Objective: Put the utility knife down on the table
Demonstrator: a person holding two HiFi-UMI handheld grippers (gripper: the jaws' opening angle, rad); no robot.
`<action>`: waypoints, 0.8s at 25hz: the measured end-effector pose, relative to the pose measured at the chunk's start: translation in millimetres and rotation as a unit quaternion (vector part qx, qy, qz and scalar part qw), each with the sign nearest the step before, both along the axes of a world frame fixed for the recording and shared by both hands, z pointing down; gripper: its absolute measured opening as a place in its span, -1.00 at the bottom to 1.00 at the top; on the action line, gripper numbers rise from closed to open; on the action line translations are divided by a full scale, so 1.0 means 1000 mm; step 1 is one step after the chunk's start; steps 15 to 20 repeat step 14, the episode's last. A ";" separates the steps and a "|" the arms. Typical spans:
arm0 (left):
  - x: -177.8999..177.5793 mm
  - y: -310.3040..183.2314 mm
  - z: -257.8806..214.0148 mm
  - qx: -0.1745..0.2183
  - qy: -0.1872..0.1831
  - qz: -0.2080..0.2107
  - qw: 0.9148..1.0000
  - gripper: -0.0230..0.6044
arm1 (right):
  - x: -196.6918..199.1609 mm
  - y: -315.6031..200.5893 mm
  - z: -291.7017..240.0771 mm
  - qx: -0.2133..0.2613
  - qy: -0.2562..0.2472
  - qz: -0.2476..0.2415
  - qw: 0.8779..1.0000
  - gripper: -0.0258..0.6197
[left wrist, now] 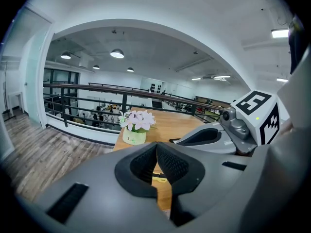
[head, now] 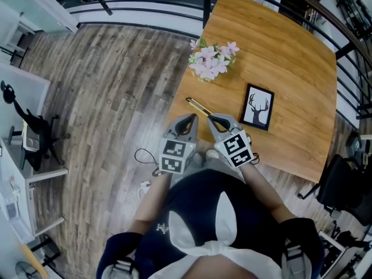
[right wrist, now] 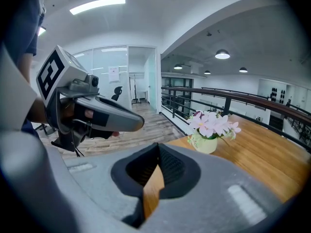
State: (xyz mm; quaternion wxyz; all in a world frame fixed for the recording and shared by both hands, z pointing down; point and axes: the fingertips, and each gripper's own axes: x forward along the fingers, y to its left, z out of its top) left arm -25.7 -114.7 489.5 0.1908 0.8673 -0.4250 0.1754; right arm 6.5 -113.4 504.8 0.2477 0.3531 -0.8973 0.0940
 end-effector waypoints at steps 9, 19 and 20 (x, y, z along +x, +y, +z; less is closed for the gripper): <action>-0.001 0.003 0.001 -0.001 -0.004 0.003 1.000 -0.87 | 0.003 0.001 0.003 -0.001 0.008 0.008 1.000 -0.93; 0.000 0.003 0.003 -0.001 0.000 0.003 1.000 -0.87 | 0.004 0.001 0.005 -0.003 0.010 0.008 1.000 -0.93; 0.000 0.003 0.003 -0.001 0.000 0.003 1.000 -0.87 | 0.004 0.001 0.005 -0.003 0.010 0.008 1.000 -0.93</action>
